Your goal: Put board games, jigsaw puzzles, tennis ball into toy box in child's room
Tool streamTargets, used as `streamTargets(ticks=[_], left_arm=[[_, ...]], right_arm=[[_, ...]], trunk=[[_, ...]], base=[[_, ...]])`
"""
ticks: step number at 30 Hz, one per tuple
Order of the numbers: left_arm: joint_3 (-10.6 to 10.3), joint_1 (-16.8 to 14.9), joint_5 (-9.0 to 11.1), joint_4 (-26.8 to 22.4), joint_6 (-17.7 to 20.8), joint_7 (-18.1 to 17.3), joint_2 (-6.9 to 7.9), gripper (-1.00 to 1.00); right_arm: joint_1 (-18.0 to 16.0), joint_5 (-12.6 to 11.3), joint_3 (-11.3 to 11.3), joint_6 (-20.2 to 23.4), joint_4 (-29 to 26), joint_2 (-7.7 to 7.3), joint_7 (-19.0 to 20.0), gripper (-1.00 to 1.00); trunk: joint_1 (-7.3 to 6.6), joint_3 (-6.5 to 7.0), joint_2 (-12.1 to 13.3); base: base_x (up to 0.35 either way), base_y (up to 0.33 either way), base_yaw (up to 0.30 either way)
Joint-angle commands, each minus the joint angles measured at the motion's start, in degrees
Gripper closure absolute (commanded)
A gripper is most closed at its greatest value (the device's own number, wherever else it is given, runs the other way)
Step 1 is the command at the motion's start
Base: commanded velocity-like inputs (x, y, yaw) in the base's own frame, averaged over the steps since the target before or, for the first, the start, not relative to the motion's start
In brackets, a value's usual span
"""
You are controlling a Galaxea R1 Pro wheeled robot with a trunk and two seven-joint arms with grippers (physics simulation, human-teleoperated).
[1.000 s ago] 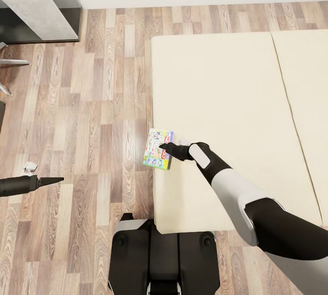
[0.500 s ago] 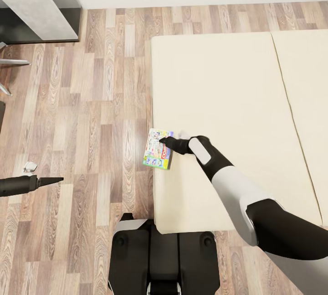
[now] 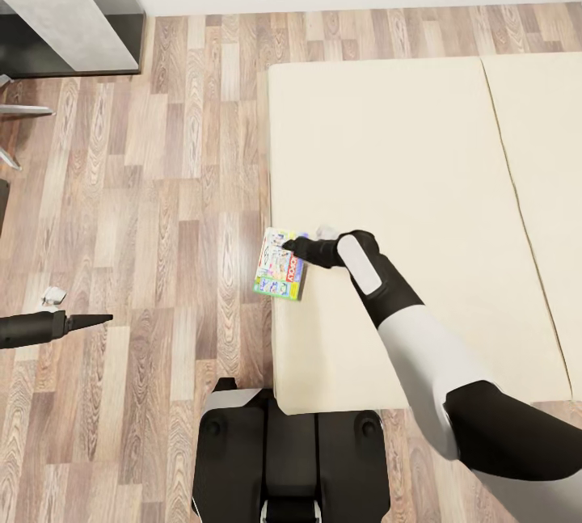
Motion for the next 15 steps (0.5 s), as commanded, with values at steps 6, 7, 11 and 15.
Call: streamTargets(ticks=[6,7,11,15], left_arm=[[0.24,-0.04,-0.60,-0.03,0.60,-0.46,-0.07,-1.00],[0.24,-0.04,-0.60,-0.03,0.60,-0.46,-0.06,-1.00],[0.24,-0.04,-0.60,-0.03,0.60,-0.46,-0.06,-1.00],[0.24,-0.04,-0.60,-0.03,0.60,-0.46,-0.04,-1.00]], right_arm=[[2.48,-0.57,-0.22,3.42,-5.16,0.00,-1.25,-1.00],[2.88,-0.60,-0.23,3.91,-6.04,0.00,-1.26,-1.00],[7.13,-0.86,-0.71,7.65,-14.76,0.00,-1.32,-1.00],[15.68,-1.06,-1.99,10.29,-29.81,0.00,-1.37,-1.00]], trunk=[[0.04,-0.06,-0.09],[0.04,-0.06,-0.09],[0.04,-0.06,-0.09],[0.04,-0.06,-0.09]], base=[[0.000,0.000,0.000],[0.000,0.000,0.000],[0.000,0.000,0.000],[0.000,0.000,0.000]])
